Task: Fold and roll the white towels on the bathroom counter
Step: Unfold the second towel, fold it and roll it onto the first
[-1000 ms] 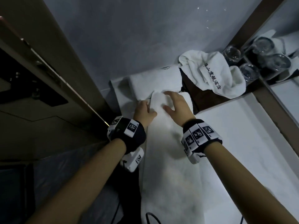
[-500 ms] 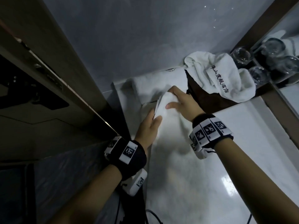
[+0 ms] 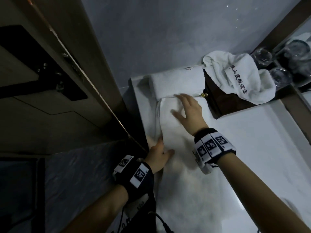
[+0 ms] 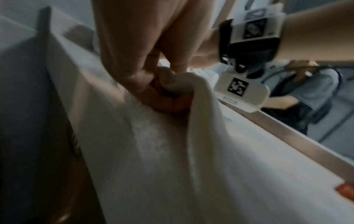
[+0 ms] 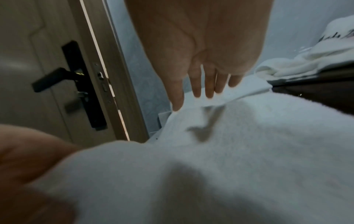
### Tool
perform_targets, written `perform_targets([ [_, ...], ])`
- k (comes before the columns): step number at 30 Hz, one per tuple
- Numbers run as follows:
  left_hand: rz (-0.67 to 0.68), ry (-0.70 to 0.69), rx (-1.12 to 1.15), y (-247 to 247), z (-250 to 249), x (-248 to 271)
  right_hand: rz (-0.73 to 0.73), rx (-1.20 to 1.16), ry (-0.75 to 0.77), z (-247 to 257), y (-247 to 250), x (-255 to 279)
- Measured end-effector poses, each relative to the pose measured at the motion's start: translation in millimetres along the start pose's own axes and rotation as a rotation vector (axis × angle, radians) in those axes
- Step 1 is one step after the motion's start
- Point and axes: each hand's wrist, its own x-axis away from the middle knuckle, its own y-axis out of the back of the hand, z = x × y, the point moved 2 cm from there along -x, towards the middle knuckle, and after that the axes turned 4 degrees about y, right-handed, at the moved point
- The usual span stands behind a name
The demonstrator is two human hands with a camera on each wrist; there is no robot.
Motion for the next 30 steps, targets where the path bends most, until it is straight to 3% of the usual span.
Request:
perform_targets([
  [4, -0.086, 0.101, 0.03, -5, 15, 13, 0.18, -0.076, -0.025, -6, 2, 49],
  [9, 0.064, 0.099, -0.132, -18, 30, 38, 0.365, 0.075, -0.133, -13, -33, 113],
  [12, 0.12, 0.068, -0.237, -22, 40, 53, 0.401, 0.241, -0.113, -17, -53, 121],
  [15, 0.085, 0.054, -0.21, -23, 51, 68, 0.438, 0.323, -0.136, -19, -58, 115],
  [18, 0.045, 0.108, -0.141, -25, 59, 79, 0.447, 0.33, -0.136, -18, -58, 116],
  [24, 0.141, 0.083, -0.036, -31, 77, 113, 0.401, 0.162, -0.054, -7, -40, 139],
  [27, 0.144, 0.072, -0.083, -33, 80, 121, 0.516, 0.095, 0.016, -5, -36, 174],
  [30, 0.069, 0.141, -0.133, -38, 83, 123, 0.575, 0.206, 0.052, -6, -43, 210],
])
